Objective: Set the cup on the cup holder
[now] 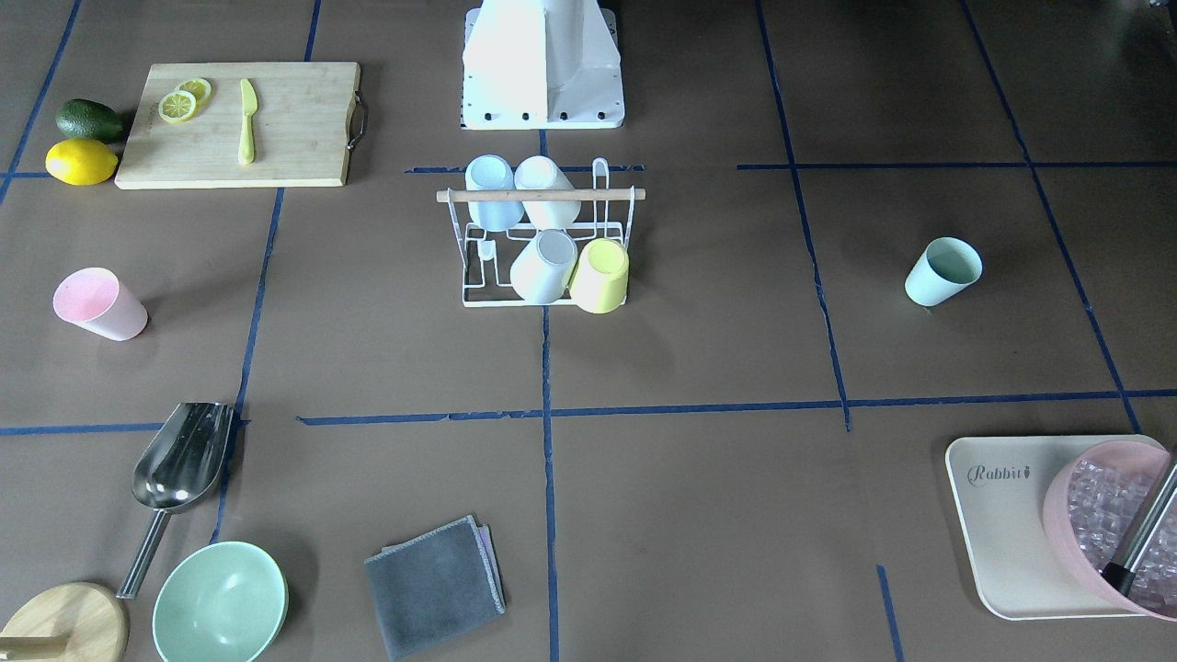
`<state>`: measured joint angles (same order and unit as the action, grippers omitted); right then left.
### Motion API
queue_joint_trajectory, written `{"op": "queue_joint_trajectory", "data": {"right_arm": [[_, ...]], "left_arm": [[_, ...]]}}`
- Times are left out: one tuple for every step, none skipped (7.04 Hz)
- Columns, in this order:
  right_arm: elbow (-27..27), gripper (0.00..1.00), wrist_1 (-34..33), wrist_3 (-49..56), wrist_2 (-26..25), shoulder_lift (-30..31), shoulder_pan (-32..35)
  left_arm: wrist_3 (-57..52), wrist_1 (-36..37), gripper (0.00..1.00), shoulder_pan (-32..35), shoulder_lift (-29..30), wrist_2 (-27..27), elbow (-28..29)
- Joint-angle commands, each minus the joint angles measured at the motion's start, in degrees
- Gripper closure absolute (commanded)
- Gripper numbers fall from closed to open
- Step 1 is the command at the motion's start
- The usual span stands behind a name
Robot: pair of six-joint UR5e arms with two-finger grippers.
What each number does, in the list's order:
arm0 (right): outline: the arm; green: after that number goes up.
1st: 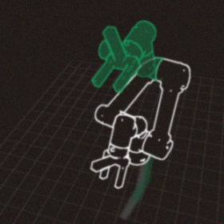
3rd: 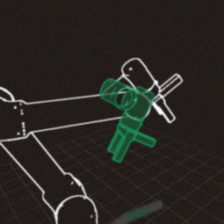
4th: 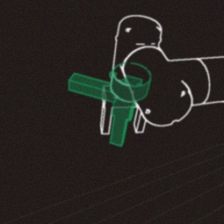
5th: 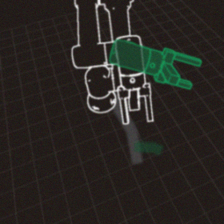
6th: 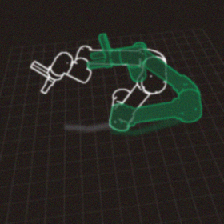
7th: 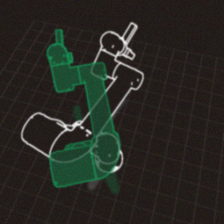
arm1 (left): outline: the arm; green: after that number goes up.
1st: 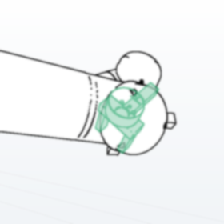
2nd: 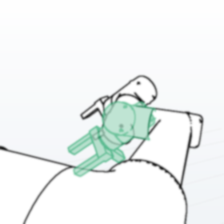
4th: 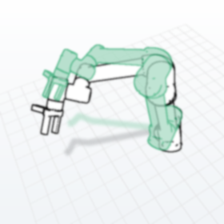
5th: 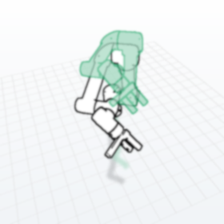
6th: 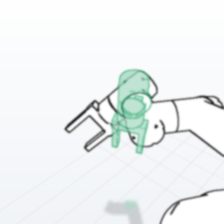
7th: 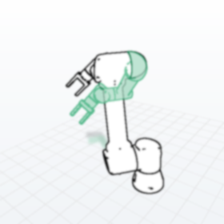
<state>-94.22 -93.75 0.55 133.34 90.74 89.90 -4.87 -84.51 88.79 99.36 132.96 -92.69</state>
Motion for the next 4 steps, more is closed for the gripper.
{"op": "queue_joint_trajectory", "data": {"right_arm": [[0.4, 0.00, -0.4, 0.1, 1.6, 1.9, -0.9], [0.0, 0.00, 0.1, 0.8, 5.8, 3.1, -0.9], [-0.2, 0.00, 0.1, 0.9, 6.2, 3.0, -0.9], [-0.6, 0.00, -0.2, 0.2, 5.5, 2.3, -0.9]], "left_arm": [[2.9, 0.0, 0.00, -4.6, 2.9, 0.2, -0.6], [4.8, 0.0, 0.00, -7.0, 4.2, 0.2, -1.3], [4.7, 0.7, 0.00, -8.4, 6.5, -0.5, -2.0], [4.2, 4.1, 0.00, -9.6, 7.2, -0.6, -2.8]]}}
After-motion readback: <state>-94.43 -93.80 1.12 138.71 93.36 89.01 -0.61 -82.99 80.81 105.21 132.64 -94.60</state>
